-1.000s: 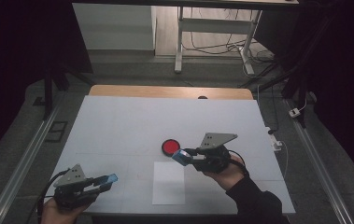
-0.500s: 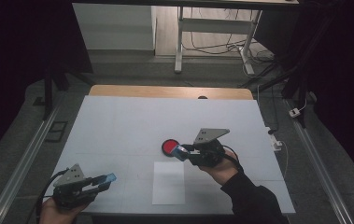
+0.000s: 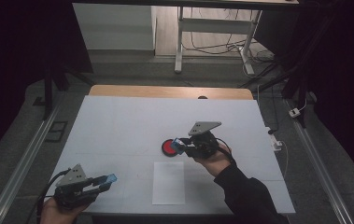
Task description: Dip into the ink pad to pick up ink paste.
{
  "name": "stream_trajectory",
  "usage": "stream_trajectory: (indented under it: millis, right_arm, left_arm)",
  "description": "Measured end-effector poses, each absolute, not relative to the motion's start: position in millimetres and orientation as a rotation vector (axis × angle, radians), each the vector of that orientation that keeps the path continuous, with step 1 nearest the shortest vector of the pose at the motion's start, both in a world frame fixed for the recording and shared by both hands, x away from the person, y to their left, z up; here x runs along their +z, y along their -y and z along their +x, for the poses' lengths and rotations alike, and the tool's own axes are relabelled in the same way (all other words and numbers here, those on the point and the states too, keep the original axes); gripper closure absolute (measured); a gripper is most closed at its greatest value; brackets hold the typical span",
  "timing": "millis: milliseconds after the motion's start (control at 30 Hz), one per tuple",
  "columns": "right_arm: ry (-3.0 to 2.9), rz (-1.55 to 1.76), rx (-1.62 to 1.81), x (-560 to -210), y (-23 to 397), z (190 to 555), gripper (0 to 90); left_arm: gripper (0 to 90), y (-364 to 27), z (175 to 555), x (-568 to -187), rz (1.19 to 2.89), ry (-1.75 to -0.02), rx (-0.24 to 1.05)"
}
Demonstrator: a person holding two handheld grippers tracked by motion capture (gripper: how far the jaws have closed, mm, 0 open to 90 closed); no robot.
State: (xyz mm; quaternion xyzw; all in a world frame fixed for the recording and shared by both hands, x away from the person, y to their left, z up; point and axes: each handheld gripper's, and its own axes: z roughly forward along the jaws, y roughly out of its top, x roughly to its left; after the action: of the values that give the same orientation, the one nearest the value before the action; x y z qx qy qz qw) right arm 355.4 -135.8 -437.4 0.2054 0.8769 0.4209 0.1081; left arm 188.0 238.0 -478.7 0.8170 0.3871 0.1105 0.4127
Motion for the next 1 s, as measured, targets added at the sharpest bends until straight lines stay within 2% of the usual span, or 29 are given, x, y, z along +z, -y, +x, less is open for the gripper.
stream_trajectory:
  millis: [1000]
  right_arm:
    - [-2.664, 0.648, 1.005, -471.1, 100.0, 398.9, 69.8]
  left_arm:
    - [68.4, -242.7, 186.8, -478.5, 2.053, -0.996, 0.298]
